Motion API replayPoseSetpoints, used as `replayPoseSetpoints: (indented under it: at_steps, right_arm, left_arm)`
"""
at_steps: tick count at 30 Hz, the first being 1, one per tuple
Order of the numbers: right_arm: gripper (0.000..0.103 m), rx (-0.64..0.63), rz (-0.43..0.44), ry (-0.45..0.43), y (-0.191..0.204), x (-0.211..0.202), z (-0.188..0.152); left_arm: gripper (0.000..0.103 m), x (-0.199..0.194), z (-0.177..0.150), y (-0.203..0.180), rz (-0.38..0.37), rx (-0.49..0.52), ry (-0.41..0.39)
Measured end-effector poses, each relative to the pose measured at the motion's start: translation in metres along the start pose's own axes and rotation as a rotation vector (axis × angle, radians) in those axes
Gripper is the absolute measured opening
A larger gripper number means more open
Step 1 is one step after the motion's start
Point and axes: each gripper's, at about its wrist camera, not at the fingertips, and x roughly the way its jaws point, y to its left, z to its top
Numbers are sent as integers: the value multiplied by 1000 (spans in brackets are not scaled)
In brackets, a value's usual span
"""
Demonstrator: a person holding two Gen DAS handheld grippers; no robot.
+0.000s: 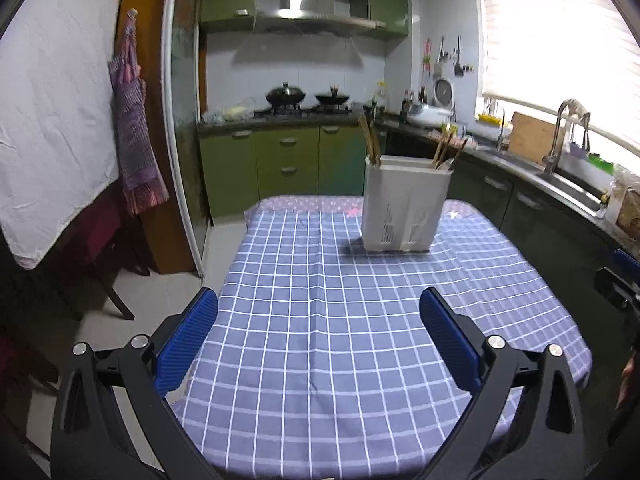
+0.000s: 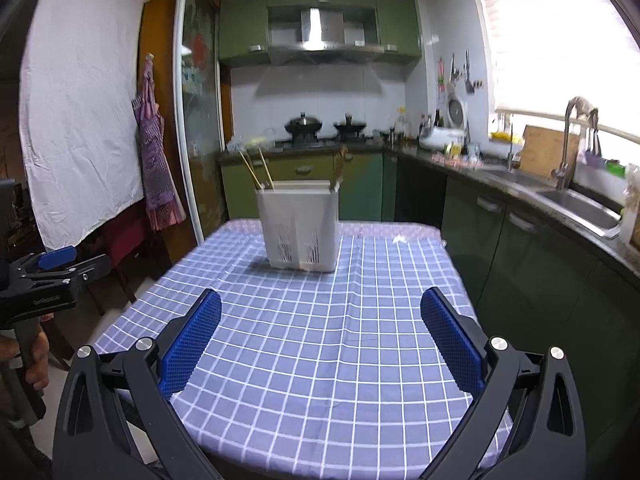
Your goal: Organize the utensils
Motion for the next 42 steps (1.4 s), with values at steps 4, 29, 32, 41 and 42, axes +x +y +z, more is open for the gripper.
replayPoseSetpoints:
  at_steps: [4, 29, 32, 41, 42]
  right_arm:
    - [98, 22, -16, 112, -27, 69, 8]
    - [100, 19, -115, 496, -102, 290, -19]
    - [100, 18, -115, 496, -102, 290, -20]
    - [100, 18, -115, 497, -101, 290, -19]
    - [100, 18, -115, 497, -101, 290, -19]
  left_arm:
    - [96, 60, 9, 2, -28, 2, 86]
    - [96, 274, 8, 23, -6, 2, 400]
    - [96, 280, 9, 25, -1, 4, 411]
    - [97, 282, 8, 21, -6, 19, 414]
    - [97, 282, 8, 21, -6, 19, 414]
